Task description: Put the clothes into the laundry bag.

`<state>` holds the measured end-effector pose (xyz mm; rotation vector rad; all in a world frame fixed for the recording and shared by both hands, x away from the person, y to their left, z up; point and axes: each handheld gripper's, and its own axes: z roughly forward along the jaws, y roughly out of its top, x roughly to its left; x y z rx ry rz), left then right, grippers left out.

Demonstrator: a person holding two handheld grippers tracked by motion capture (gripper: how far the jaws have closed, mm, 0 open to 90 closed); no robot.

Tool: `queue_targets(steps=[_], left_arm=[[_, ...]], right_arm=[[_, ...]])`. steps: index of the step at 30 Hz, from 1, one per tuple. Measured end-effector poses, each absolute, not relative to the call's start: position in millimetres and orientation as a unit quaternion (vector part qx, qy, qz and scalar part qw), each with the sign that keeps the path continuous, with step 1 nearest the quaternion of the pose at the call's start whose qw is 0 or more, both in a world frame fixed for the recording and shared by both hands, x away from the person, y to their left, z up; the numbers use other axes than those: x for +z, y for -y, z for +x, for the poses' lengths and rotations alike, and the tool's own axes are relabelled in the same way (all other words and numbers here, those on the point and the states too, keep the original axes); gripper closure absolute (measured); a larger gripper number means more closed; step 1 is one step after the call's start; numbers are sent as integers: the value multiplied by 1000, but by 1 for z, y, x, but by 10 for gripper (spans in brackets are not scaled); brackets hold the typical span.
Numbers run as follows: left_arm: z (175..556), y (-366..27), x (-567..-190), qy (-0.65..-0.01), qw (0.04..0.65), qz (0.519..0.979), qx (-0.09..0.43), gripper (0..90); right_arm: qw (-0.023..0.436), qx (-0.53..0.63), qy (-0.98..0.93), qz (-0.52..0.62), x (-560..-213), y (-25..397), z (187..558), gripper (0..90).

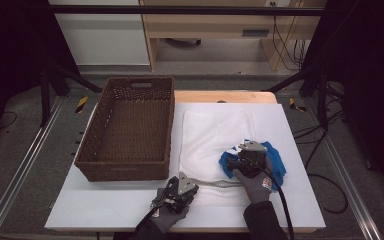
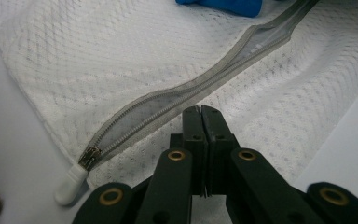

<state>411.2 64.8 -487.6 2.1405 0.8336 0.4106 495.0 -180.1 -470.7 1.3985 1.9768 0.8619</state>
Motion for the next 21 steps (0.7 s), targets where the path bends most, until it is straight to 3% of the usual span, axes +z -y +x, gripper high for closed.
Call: queue_targets(steps=[4,7,9,17,21], left_arm=[[411,-65,-487,-328,392,844,163,887],[411,-64,-487,-328,392,844,163,887],[411,-65,-488,-328,393,843,162,887],[411,-65,-488,-328,393,844,162,887],[411,-65,-488,-329,393,843,161,887]], right_arm=[[284,297,-745,525,-477,179,497,395],[293,286,-749,521,-472,183,493,684],[289,296,-742,528,-468,188,490,765],[328,295,-713,545,-447,235,473,794],[316,293,-715,551,-458,246,472,788]])
